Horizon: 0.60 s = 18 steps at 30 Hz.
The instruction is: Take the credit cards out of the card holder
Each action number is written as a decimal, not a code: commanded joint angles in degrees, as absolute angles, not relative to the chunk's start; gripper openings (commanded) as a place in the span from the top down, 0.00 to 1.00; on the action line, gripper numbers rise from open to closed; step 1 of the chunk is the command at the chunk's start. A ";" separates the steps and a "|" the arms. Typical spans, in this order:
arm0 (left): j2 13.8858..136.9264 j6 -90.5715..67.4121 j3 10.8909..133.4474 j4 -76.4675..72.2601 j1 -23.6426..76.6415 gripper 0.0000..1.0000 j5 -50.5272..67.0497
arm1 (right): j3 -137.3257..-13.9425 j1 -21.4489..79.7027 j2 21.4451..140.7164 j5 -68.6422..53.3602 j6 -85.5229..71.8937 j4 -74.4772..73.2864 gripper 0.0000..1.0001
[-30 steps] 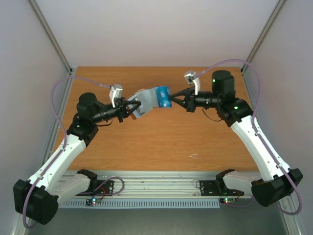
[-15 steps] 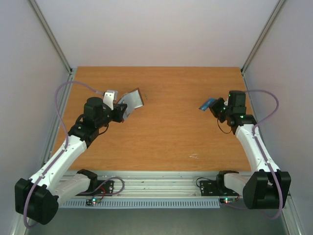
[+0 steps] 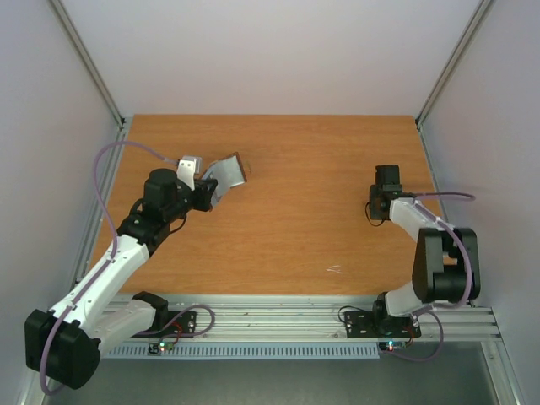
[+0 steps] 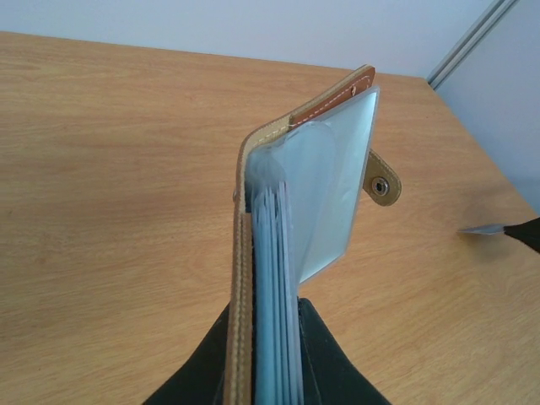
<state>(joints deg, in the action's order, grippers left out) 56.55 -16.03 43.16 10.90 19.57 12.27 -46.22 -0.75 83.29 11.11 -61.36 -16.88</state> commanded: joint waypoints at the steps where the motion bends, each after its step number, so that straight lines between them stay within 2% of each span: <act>1: 55.28 -15.60 42.47 6.91 19.18 1.00 11.28 | -47.16 -0.90 89.75 13.13 -70.44 -9.76 0.99; 11: 55.80 -16.15 41.75 5.44 18.85 1.00 11.54 | -43.98 -0.89 92.98 7.84 -73.94 -7.88 0.99; 12: 55.87 -16.17 41.75 5.38 18.81 1.00 11.78 | -43.28 -0.92 92.61 7.22 -74.23 -7.57 0.96; 14: 55.79 -16.02 41.90 5.40 18.81 1.00 12.18 | -41.98 -0.92 91.15 5.77 -75.08 -7.45 0.74; 16: 55.68 -15.76 42.04 5.61 18.81 1.00 12.32 | -41.16 -0.92 88.43 4.06 -75.71 -8.95 0.48; 17: 55.65 -15.67 42.02 5.70 18.82 1.00 12.43 | -40.97 -0.95 86.74 3.65 -75.41 -10.00 0.40; 18: 55.64 -15.65 42.09 5.55 18.83 1.00 12.69 | -41.00 -0.89 84.71 3.42 -74.62 -11.41 0.35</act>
